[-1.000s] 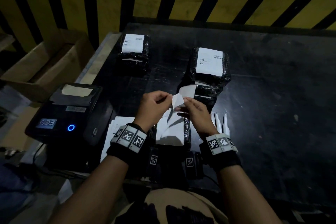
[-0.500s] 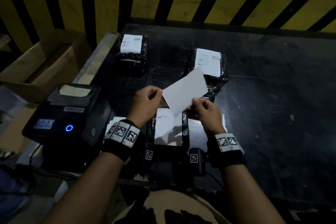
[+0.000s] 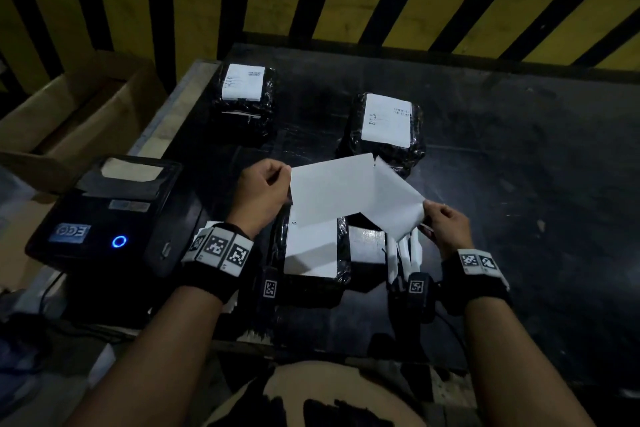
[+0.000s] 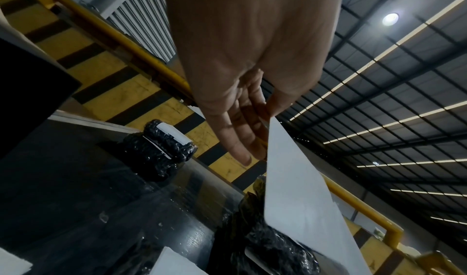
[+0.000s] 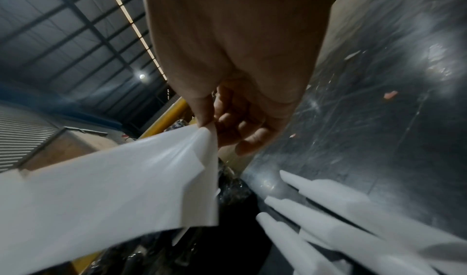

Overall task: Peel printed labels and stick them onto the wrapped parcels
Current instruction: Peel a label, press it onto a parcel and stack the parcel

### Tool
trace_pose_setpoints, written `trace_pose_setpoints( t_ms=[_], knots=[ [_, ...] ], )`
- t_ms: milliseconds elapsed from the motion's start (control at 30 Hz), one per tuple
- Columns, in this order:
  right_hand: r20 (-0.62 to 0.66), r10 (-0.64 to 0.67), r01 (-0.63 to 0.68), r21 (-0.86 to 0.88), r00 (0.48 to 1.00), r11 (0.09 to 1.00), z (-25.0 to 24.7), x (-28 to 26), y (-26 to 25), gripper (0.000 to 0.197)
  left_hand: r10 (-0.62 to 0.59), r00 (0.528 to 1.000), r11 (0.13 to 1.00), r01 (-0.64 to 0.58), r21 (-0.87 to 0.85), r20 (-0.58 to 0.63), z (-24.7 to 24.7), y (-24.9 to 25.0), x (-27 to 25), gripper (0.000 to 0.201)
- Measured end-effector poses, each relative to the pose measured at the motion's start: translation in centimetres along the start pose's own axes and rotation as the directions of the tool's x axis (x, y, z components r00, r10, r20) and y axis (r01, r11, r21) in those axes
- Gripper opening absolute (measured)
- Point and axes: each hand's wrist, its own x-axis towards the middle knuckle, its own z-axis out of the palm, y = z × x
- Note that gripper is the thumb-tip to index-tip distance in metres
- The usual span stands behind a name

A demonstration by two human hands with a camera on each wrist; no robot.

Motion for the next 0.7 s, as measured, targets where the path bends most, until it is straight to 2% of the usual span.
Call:
trace_pose_setpoints(
  t_ms=[100, 233, 300, 367, 433, 500, 600, 700],
  knots=[
    [-0.081, 0.008, -0.009, -0.005, 0.997, 1.000, -1.1, 0.8, 0.2, 0.017, -0.007, 0.999, 1.000, 0.008, 0.025, -0.038, -0.6, -0.2, 0.4, 0.019],
    [-0.174, 0.021, -0.013, 0.047, 0.985, 0.999, -2.4, 1.7, 0.4, 0.011, 0.014, 0.994, 0.999, -0.009, 0.048, -0.112, -1.6, -0.4, 1.0, 0.021],
    [-0.235, -0.046, 0.049, 0.010, 0.971, 0.999, -3.0, 1.8, 0.1, 0.011, 0.043, 0.993, 0.997, -0.035, 0.071, -0.113, -1.5, -0.2, 1.0, 0.021],
    [-0.269, -0.182, 0.153, -0.125, 0.946, 0.980, -3.3, 1.5, -0.3, 0.019, 0.078, 0.992, 0.991, -0.066, 0.116, -0.102, -1.2, 0.0, 0.6, 0.020],
    [-0.234, -0.303, 0.223, -0.315, 0.924, 0.922, -3.2, 0.8, -0.7, 0.025, 0.099, 0.991, 0.986, -0.086, 0.139, -0.092, -0.8, -0.1, 0.5, 0.016],
    [-0.159, -0.346, 0.230, -0.491, 0.925, 0.840, -2.6, -0.2, -0.5, 0.025, 0.104, 0.992, 0.984, -0.091, 0.150, -0.077, -0.6, -0.3, 0.3, 0.015],
    [-0.089, -0.298, 0.158, -0.688, 0.950, 0.709, -1.5, -1.1, 0.8, 0.024, 0.098, 0.993, 0.985, -0.087, 0.149, -0.063, -0.3, -0.9, 0.2, 0.017],
    [-0.028, -0.184, 0.092, -0.786, 0.983, 0.611, -0.6, -0.8, 2.8, 0.032, 0.111, 0.992, 0.983, -0.101, 0.155, -0.061, -0.3, -1.0, -0.1, 0.017]
  ],
)
